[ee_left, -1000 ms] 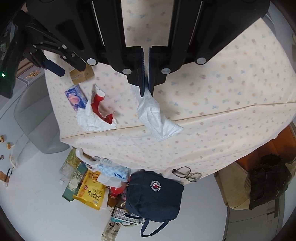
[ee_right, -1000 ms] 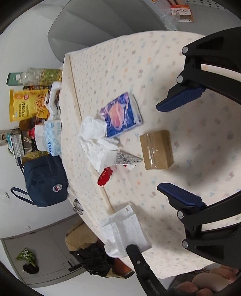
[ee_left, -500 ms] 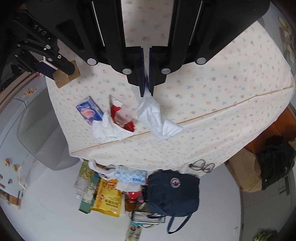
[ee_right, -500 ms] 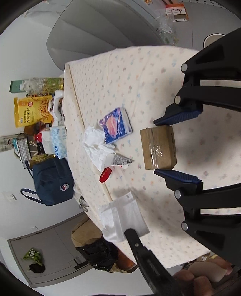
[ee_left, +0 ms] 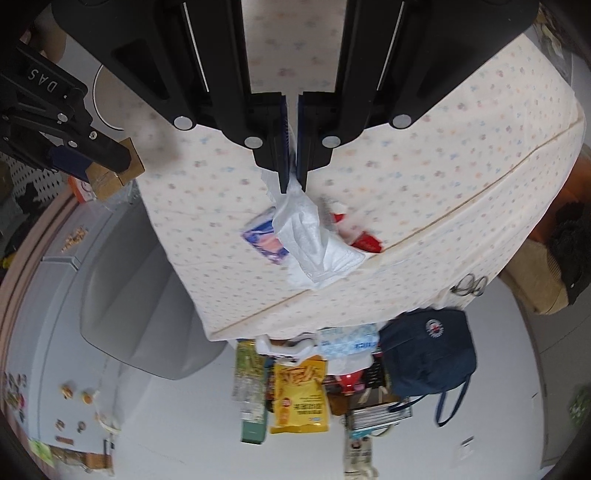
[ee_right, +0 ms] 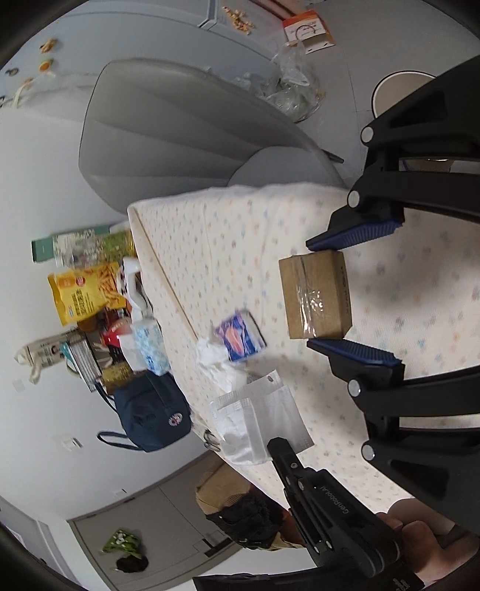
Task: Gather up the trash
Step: 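Grasp the white tissue with the left tool while the right tool grasps the small cardboard box, then carry tissue and box over the floor bin and open both tools to drop them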
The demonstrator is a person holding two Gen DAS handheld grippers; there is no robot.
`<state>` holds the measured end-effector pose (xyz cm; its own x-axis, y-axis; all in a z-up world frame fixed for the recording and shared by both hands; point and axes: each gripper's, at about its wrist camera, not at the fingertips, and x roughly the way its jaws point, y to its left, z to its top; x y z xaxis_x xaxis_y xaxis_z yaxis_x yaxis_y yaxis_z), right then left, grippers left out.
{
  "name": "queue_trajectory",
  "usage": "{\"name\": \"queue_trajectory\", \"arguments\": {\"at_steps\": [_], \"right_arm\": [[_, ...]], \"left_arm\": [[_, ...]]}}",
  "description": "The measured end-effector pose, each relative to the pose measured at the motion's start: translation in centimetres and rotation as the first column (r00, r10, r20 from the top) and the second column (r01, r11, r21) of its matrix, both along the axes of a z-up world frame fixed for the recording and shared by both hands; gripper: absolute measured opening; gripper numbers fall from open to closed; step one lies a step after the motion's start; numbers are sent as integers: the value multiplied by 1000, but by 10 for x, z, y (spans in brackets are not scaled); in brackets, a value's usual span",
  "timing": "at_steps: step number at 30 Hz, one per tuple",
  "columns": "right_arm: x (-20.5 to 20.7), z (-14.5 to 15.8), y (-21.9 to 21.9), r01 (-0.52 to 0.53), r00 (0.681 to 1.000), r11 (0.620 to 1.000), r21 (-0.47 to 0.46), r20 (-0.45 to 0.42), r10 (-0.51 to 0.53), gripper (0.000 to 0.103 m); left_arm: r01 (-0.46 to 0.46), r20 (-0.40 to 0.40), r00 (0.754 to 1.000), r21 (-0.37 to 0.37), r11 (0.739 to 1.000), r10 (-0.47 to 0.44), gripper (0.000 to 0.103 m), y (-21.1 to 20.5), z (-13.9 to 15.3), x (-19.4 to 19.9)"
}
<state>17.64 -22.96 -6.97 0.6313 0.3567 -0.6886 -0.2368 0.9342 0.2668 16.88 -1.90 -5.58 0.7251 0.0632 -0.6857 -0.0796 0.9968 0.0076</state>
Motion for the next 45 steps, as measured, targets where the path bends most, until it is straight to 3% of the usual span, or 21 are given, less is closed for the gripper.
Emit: {"name": "queue_trajectory", "arguments": {"at_steps": [11, 22, 39, 41, 43, 45], "right_arm": [[-10, -12, -77, 144, 989, 990, 1, -20, -144, 47], [-22, -40, -151, 280, 958, 960, -2, -65, -280, 47], [-37, -94, -263, 473, 871, 881, -22, -142, -471, 47], [-36, -103, -274, 494, 856, 869, -35, -156, -493, 49], [-38, -113, -288, 526, 834, 850, -30, -177, -523, 60], [-43, -119, -297, 538, 824, 842, -30, -191, -533, 60]], "left_arm": [[142, -42, 989, 11, 990, -141, 4, -81, -17, 18], [278, -94, 957, 26, 960, -274, 4, -164, -40, 27], [429, -185, 890, 31, 903, -417, 4, -261, -68, 35], [441, -198, 882, 31, 897, -427, 4, -268, -71, 35], [451, -205, 876, 33, 892, -436, 4, -274, -74, 35], [462, -209, 871, 37, 886, -445, 4, -278, -75, 34]]}}
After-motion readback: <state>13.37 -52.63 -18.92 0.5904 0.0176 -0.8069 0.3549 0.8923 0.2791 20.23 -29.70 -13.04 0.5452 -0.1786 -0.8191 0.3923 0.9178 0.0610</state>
